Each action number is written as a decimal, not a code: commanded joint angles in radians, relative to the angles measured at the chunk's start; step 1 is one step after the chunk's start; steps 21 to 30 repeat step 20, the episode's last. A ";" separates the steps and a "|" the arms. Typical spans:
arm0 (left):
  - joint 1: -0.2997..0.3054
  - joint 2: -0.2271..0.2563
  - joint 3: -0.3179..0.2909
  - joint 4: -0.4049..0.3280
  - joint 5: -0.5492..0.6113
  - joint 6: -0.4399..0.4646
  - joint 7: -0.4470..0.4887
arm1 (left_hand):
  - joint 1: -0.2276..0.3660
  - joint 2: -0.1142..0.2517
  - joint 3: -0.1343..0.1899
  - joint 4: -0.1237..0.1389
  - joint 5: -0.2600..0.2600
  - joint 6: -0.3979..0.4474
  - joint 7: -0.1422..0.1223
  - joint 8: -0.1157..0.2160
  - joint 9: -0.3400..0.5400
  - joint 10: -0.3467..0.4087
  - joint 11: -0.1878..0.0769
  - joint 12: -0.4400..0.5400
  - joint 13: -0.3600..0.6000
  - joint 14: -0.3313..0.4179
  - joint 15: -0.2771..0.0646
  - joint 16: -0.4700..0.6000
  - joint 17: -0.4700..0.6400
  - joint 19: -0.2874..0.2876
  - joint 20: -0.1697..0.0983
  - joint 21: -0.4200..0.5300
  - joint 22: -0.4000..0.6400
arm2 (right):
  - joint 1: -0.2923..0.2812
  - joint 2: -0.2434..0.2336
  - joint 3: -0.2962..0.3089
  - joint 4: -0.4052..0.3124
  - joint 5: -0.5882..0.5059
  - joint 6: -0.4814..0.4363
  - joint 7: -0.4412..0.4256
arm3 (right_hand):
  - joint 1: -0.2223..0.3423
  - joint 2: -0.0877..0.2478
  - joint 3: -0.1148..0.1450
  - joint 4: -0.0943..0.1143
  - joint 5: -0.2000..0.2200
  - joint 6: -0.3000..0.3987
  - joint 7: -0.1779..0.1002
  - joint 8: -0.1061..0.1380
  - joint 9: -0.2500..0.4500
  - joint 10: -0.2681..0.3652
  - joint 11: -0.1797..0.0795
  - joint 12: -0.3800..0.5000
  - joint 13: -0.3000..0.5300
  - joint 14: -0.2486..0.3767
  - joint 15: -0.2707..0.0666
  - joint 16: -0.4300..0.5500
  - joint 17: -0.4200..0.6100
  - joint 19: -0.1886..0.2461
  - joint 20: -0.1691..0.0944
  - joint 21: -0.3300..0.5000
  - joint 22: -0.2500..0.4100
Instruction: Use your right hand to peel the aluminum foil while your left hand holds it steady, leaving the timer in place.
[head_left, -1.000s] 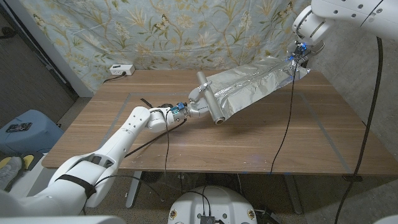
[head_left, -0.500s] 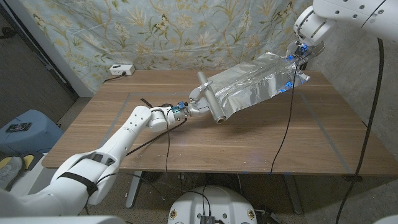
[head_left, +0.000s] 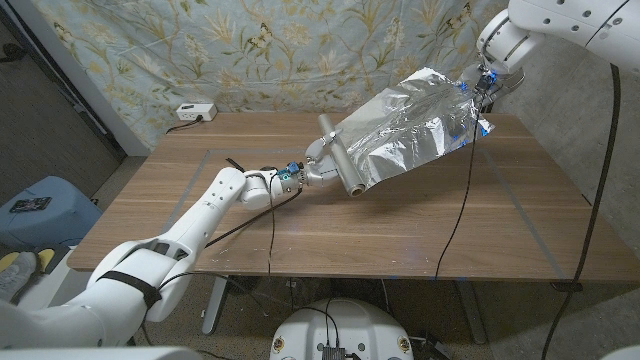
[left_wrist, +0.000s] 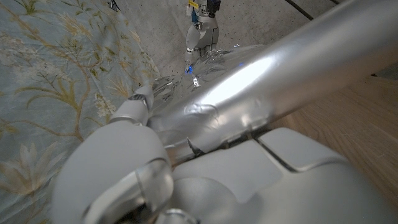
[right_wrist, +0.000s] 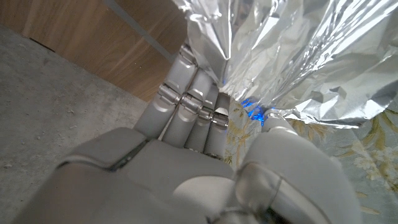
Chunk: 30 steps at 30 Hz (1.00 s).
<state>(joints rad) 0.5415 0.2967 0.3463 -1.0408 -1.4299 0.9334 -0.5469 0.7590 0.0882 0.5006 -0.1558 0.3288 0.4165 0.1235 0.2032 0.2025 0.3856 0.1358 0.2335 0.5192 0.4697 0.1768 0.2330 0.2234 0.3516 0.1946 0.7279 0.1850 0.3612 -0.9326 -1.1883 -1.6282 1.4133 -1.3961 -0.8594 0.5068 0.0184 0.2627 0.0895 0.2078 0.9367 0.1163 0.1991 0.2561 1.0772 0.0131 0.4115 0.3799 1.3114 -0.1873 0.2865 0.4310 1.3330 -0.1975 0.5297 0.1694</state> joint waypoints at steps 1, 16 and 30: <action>-0.020 -0.006 0.000 0.028 0.020 0.015 -0.013 | 0.000 0.007 0.006 -0.001 0.000 0.012 -0.001 0.006 0.003 0.004 -0.003 0.004 -0.001 -0.001 -0.003 0.001 0.000 0.005 0.002 -0.002 0.003 | -0.030 -0.008 0.034 0.010 -0.020 0.000 0.027 | -0.031 -0.006 -0.010 0.022 0.014 -0.013 0.006 -0.005 -0.002 -0.010 0.017 -0.010 0.003 -0.009 0.016 -0.007 -0.001 0.003 0.006 -0.011 0.001; 0.007 0.001 -0.020 0.001 0.012 0.029 0.005 | 0.001 0.008 0.006 -0.002 -0.001 0.017 -0.001 0.006 0.003 0.006 -0.007 0.005 -0.002 -0.001 -0.004 0.001 0.000 0.007 0.003 -0.004 0.003 | 0.009 -0.015 -0.024 0.029 0.016 0.000 0.019 | -0.061 0.021 -0.012 0.042 0.036 -0.043 0.000 -0.006 -0.012 -0.046 0.024 -0.032 0.005 -0.058 0.031 -0.028 0.003 -0.025 0.024 -0.040 0.003; 0.024 0.006 -0.027 -0.021 0.005 0.024 0.015 | 0.000 0.007 0.006 -0.001 -0.001 0.018 -0.001 0.006 0.003 0.006 -0.007 0.005 -0.002 0.000 -0.004 0.001 0.000 0.007 0.003 -0.004 0.003 | -0.009 -0.019 -0.009 0.018 0.009 0.000 0.019 | -0.062 0.023 -0.012 0.042 0.038 -0.047 0.000 -0.006 -0.013 -0.050 0.026 -0.034 0.006 -0.060 0.032 -0.028 0.003 -0.024 0.025 -0.042 0.003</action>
